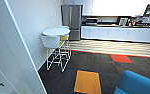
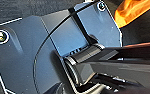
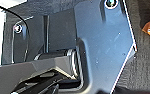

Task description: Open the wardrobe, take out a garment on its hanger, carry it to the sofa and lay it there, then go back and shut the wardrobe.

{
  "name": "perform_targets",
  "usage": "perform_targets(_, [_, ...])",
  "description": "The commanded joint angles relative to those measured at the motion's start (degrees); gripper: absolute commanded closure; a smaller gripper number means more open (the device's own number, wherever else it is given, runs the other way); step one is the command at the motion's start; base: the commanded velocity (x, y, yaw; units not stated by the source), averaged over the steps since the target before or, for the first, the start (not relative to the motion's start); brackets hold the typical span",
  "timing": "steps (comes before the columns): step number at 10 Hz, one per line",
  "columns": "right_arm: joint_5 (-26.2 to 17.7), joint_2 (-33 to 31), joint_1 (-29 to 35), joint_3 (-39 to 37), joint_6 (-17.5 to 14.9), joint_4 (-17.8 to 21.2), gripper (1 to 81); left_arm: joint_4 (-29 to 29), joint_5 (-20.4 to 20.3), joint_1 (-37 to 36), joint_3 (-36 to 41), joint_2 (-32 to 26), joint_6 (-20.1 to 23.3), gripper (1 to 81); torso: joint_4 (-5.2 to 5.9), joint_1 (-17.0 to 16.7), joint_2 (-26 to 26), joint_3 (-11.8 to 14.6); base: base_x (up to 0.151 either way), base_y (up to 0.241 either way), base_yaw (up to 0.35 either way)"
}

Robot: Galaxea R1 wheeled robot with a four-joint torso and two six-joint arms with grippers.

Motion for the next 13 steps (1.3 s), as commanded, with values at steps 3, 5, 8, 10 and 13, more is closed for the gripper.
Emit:
perform_targets(3, [-3.30, 0.16, 1.31, 0.09, 0.11, 0.04, 1.0, 0.66, 2.00, -1.77, 0.27, -0.07, 0.22, 1.0, 0.00, 0.01, 0.00, 0.00, 0.000, 0.000, 0.349])
perform_targets(5, [-3.30, 0.16, 1.31, 0.19, 0.02, 0.04, 1.0, 0.66, 2.00, -1.77, 0.27, 0.11, 0.22, 1.0, 0.00, 0.01, 0.00, 0.00, 0.000, 0.000, 0.349])
perform_targets(8, [-3.30, 0.16, 1.22, 0.01, 0.11, 0.04, 1.0, 0.75, 2.00, -1.77, 0.27, 0.28, 0.22, 1.0, 0.00, 0.01, 0.00, 0.00, 0.000, 0.000, 0.349])
perform_targets(10, [-3.30, 0.16, 1.31, 0.19, 0.11, -0.04, 1.0, 0.75, 2.00, -1.77, 0.27, 0.28, 0.22, 1.0, 0.00, 0.01, 0.00, 0.00, 0.000, 0.000, 0.346])
perform_targets(13, [-3.56, 0.16, 1.57, 0.01, 0.29, 0.04, 1.0, 0.75, 2.09, -1.77, 0.27, 0.28, 0.31, 1.0, 0.00, 0.01, 0.00, 0.00, 0.000, 0.000, 0.328])
